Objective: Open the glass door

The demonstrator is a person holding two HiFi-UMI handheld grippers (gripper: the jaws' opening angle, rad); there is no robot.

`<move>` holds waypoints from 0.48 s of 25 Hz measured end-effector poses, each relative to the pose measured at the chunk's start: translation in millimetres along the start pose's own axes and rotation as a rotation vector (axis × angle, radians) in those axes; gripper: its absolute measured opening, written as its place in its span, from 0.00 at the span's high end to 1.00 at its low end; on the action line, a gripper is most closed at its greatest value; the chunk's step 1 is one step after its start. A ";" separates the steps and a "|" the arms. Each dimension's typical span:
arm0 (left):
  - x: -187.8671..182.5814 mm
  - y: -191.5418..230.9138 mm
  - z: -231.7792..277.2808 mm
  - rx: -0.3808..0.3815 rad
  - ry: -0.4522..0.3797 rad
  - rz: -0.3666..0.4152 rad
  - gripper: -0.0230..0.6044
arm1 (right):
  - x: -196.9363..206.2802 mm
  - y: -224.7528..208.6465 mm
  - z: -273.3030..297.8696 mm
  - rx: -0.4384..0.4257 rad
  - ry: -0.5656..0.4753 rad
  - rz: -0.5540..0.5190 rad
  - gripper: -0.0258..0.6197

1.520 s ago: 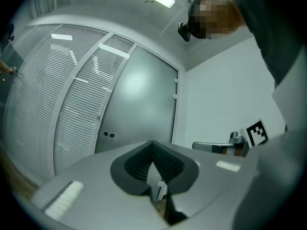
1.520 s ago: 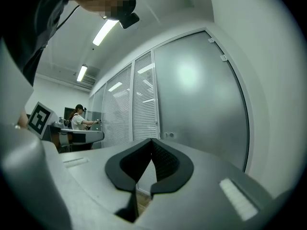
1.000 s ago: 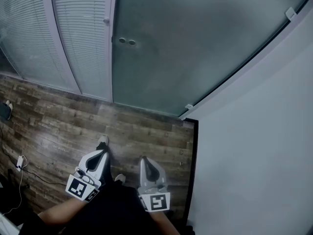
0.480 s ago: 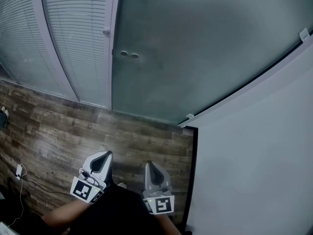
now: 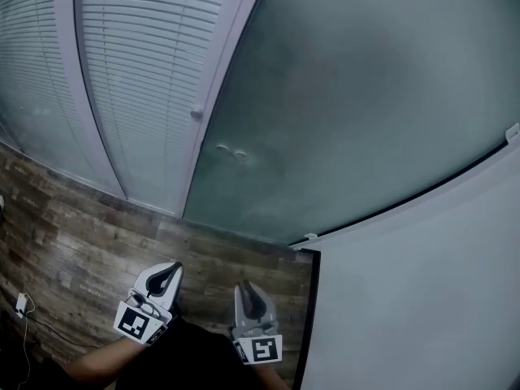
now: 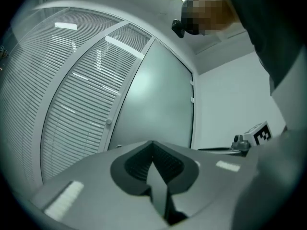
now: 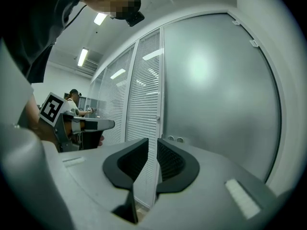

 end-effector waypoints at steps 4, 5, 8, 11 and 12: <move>1.5 24.5 21.1 -0.004 -0.016 0.021 0.96 | -1.3 -9.6 36.7 0.022 -0.004 0.010 0.89; 0.5 26.9 24.7 0.004 -0.013 0.031 0.96 | -2.5 -12.0 42.9 0.030 -0.009 0.011 0.89; 4.4 29.2 34.8 0.037 -0.009 0.051 0.96 | 2.3 -21.1 57.4 0.056 -0.028 0.027 0.89; 21.3 26.7 40.9 0.044 0.011 0.069 0.96 | 17.6 -32.7 66.1 0.066 -0.031 0.046 0.89; 26.0 26.9 42.4 0.035 0.020 0.064 0.96 | 21.1 -36.3 69.0 0.063 -0.028 0.049 0.89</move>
Point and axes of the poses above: the fingertips, and each gripper's own axes: z forward along the fingers, y to its left, x out of its underside, the point moved 6 cm from there along -z, backward along the fingers, and after that the axes turned 12 degrees about z, right-handed, at the moved point
